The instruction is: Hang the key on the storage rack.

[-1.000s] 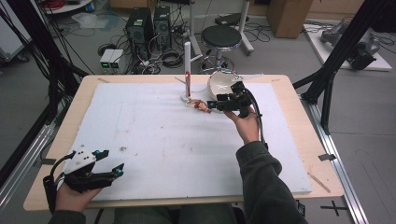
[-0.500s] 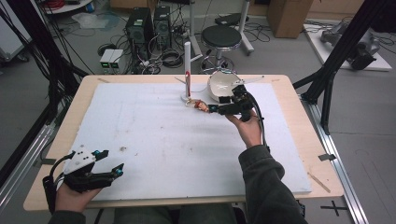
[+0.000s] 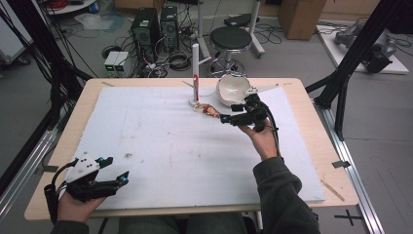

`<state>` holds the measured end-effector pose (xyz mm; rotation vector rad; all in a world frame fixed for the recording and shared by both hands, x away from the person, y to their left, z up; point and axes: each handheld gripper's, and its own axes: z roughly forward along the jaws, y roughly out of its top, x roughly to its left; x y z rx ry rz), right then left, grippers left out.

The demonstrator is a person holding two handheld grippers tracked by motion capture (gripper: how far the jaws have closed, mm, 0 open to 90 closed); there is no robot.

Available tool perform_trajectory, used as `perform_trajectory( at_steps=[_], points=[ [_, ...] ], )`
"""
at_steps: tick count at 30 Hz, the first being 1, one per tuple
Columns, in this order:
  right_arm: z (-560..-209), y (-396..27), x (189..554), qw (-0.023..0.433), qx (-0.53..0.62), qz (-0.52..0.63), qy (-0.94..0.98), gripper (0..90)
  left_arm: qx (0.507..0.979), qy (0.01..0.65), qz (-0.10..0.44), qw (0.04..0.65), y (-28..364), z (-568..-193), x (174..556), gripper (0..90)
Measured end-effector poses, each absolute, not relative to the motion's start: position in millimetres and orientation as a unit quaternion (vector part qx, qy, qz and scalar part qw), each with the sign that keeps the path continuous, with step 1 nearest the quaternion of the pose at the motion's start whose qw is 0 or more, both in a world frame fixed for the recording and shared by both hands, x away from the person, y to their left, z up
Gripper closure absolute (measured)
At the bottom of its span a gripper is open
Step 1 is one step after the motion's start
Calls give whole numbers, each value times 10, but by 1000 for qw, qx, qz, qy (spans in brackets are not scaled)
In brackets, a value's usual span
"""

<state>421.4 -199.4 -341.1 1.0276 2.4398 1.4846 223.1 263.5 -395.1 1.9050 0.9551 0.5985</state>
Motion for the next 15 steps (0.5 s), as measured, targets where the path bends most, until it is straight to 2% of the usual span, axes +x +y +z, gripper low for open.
perform_trajectory(
  at_steps=[15],
  points=[
    [-3479,-2146,4071,55,340,491,800,177,771,385,241,445,2636,-3951,2233,268]
  ],
)
